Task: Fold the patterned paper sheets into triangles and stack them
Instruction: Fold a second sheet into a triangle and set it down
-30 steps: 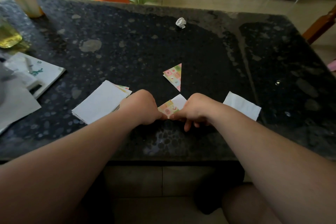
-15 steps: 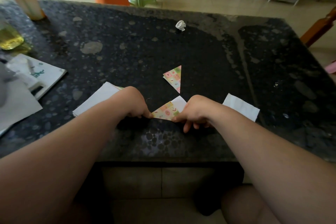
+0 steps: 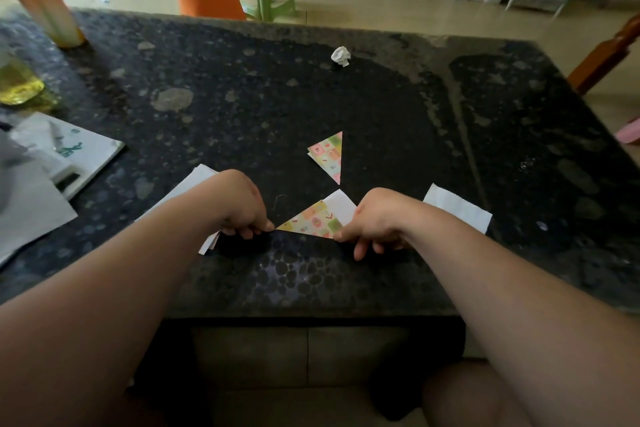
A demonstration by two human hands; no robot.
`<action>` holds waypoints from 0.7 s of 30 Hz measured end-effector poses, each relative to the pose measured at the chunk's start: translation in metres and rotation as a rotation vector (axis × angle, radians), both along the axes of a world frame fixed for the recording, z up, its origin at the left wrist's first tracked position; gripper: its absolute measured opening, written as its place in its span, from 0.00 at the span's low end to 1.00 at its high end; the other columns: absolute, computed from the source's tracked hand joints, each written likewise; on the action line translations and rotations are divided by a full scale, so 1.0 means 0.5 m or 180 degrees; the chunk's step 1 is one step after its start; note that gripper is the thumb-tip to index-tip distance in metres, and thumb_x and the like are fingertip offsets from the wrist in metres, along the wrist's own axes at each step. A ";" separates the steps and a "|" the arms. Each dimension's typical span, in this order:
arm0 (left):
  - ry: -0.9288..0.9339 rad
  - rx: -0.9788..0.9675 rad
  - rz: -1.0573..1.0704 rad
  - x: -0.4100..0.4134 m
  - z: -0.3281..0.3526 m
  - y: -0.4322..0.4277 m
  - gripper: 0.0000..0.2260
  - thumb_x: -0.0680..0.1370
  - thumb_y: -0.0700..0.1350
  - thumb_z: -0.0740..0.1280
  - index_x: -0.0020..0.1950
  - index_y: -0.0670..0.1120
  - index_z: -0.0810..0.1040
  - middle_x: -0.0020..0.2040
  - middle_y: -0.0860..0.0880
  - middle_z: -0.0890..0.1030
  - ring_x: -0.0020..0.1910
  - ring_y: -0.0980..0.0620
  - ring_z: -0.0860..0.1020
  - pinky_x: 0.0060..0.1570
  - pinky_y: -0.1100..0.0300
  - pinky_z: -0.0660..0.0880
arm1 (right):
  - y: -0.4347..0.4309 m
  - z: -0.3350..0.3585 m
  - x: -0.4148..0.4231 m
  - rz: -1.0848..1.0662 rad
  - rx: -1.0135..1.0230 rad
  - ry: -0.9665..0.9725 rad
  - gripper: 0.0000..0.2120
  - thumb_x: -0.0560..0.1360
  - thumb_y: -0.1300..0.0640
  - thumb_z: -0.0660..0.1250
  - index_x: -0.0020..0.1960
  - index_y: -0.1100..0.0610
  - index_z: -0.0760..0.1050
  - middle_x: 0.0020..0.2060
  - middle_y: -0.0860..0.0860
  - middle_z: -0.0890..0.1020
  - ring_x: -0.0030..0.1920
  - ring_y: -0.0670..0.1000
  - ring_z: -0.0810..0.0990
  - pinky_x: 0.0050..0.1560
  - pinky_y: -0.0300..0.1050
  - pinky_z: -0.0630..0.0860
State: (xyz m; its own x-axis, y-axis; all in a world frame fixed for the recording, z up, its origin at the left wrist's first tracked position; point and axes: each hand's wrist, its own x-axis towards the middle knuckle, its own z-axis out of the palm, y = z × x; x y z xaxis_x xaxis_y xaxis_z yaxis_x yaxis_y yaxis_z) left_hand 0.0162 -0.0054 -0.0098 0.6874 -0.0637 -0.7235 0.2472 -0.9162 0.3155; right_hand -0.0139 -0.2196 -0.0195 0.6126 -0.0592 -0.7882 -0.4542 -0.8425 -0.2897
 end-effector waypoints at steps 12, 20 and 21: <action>-0.1174 -0.0338 -0.0179 -0.030 -0.032 -0.061 0.11 0.75 0.55 0.75 0.54 0.54 0.79 0.50 0.54 0.81 0.49 0.53 0.79 0.49 0.57 0.78 | -0.020 0.001 0.010 0.0127 -0.0050 0.0205 0.12 0.80 0.52 0.71 0.60 0.56 0.78 0.38 0.50 0.88 0.27 0.47 0.78 0.34 0.41 0.71; -0.0958 -0.0317 -0.0269 -0.039 -0.040 -0.073 0.12 0.73 0.50 0.78 0.53 0.55 0.79 0.47 0.54 0.82 0.46 0.54 0.80 0.48 0.56 0.79 | -0.044 0.010 0.009 0.0057 0.0284 -0.0157 0.05 0.78 0.55 0.74 0.52 0.54 0.81 0.38 0.51 0.88 0.32 0.48 0.79 0.36 0.44 0.73; -0.0954 -0.0349 -0.0251 -0.039 -0.040 -0.072 0.12 0.73 0.51 0.79 0.50 0.55 0.78 0.47 0.54 0.82 0.46 0.54 0.80 0.46 0.58 0.79 | -0.047 0.011 0.010 -0.0006 0.0357 -0.0287 0.05 0.77 0.55 0.74 0.52 0.54 0.81 0.37 0.52 0.88 0.31 0.48 0.78 0.34 0.42 0.73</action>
